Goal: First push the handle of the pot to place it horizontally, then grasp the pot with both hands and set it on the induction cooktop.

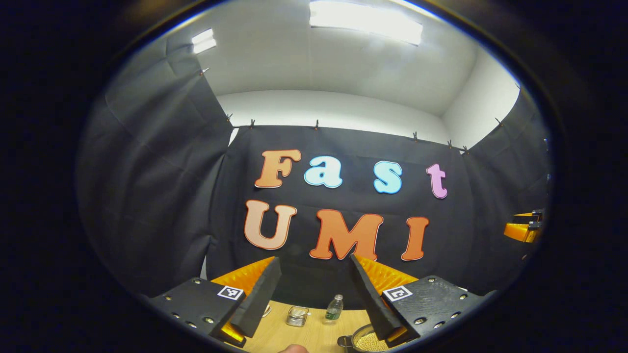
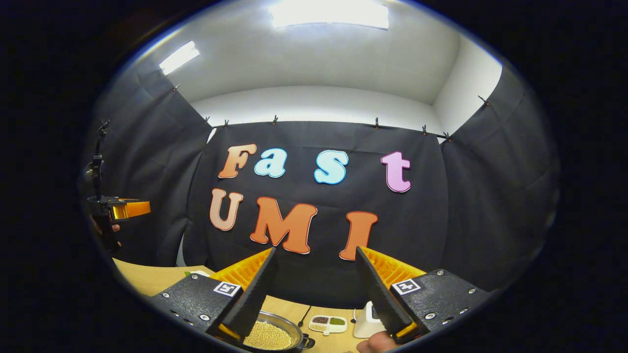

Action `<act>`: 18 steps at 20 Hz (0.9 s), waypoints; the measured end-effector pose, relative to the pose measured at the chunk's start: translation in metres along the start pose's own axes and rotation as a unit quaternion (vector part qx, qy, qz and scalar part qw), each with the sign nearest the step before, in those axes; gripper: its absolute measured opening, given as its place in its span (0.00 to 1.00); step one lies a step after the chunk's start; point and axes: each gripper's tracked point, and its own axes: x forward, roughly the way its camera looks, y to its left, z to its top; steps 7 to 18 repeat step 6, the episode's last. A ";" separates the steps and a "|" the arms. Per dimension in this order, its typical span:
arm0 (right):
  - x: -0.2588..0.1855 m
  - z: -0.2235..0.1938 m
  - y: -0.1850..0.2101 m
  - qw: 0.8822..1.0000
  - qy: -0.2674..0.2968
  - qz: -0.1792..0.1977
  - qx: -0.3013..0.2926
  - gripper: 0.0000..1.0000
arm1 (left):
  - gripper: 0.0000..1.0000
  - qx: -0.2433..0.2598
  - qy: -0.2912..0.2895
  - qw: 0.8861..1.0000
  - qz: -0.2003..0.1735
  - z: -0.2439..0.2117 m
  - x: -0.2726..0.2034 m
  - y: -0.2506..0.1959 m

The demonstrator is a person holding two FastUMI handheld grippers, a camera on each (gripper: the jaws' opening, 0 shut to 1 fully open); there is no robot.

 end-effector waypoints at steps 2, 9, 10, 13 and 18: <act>0.001 0.000 0.000 1.000 -0.001 0.000 -0.001 0.96 | 0.88 0.001 0.000 1.000 0.000 0.000 0.002 -0.003; 0.003 -0.002 -0.007 1.000 0.001 -0.005 0.004 0.95 | 0.88 0.004 0.004 1.000 -0.006 -0.003 0.007 -0.008; 0.003 -0.002 -0.007 1.000 0.001 -0.005 0.004 0.95 | 0.88 0.004 0.004 1.000 -0.006 -0.003 0.007 -0.008; 0.003 -0.002 -0.007 1.000 0.001 -0.005 0.004 0.95 | 0.88 0.004 0.004 1.000 -0.006 -0.003 0.007 -0.008; 0.003 -0.002 -0.007 1.000 0.001 -0.005 0.004 0.95 | 0.88 0.004 0.004 1.000 -0.006 -0.003 0.007 -0.008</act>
